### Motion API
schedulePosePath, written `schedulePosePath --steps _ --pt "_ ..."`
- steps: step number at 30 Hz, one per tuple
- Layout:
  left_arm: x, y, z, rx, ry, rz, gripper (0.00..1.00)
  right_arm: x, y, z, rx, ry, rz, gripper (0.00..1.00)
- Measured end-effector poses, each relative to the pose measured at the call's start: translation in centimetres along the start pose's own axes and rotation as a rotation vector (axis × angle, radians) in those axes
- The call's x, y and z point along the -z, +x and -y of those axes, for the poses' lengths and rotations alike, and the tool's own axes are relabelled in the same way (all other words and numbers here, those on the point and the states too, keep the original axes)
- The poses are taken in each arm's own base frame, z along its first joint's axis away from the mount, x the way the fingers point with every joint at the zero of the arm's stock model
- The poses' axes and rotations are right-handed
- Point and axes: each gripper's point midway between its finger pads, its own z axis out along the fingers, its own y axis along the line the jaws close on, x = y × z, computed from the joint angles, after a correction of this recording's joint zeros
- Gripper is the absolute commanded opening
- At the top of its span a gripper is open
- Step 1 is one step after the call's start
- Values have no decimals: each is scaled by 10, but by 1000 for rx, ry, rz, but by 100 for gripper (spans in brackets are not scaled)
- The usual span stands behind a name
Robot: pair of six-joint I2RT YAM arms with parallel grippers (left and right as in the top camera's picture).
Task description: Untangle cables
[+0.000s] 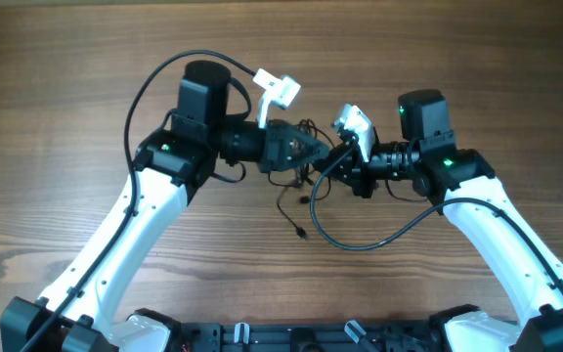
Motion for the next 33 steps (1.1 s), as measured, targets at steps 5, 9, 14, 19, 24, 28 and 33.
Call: schedulePosePath --steps 5,9,14,19,24,28,33 --pt "20 5 -25 116 -85 16 4 3 14 28 -238 176 -55 4" --pt "70 42 -105 360 -514 19 4 32 57 79 -681 570 -115 4" --pt "154 54 -166 469 -920 119 4 77 75 120 -937 816 -10 4" --pt "176 50 -174 512 -959 188 34 39 22 76 -635 349 41 4" --pt "134 38 -151 442 -770 149 57 29 -14 0 -378 -126 114 4" --pt "91 33 -121 352 -586 81 59 30 -16 -3 -366 -146 121 4" --pt "62 26 -90 240 -407 37 59 30 -16 -5 -374 -161 123 4"
